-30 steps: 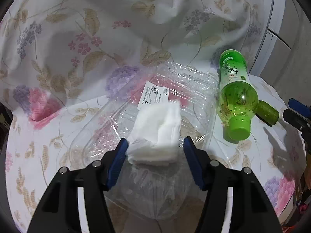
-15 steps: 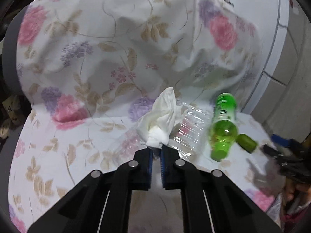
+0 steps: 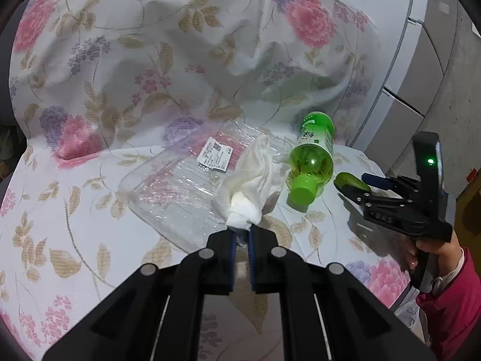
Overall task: Collect trash
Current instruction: 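Grasp the white tissue with the left tool while the right tool grasps the green cucumber, then carry the tissue and cucumber to the bin and release both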
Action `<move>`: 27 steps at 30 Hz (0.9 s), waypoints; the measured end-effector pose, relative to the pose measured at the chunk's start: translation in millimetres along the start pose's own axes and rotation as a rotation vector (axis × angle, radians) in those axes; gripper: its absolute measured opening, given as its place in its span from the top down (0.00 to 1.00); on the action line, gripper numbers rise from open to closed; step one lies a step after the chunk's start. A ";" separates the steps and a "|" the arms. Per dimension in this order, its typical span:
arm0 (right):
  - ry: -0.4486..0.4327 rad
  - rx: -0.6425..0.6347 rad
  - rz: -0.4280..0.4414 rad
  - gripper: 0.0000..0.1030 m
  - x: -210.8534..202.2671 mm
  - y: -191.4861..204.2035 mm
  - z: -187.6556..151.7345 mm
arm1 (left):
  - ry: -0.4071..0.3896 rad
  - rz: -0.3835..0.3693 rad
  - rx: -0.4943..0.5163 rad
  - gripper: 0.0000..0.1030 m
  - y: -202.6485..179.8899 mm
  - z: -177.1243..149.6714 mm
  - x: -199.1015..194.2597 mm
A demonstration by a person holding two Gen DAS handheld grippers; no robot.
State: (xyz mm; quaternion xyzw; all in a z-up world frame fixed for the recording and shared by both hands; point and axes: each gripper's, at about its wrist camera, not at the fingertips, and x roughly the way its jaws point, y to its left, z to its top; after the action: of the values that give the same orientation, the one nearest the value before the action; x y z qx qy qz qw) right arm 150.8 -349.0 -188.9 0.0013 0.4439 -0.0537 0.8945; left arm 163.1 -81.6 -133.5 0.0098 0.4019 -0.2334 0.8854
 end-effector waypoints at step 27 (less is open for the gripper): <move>-0.307 0.228 0.060 0.68 -204.8 24.9 -113.4 | -0.053 -0.193 0.088 0.95 -67.4 -67.1 -77.3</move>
State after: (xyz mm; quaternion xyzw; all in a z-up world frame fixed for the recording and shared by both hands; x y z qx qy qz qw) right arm -59.7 -299.1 -96.0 0.1075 0.2932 -0.0767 0.9469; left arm 43.4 -96.5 -112.0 0.0037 0.3668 -0.3353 0.8678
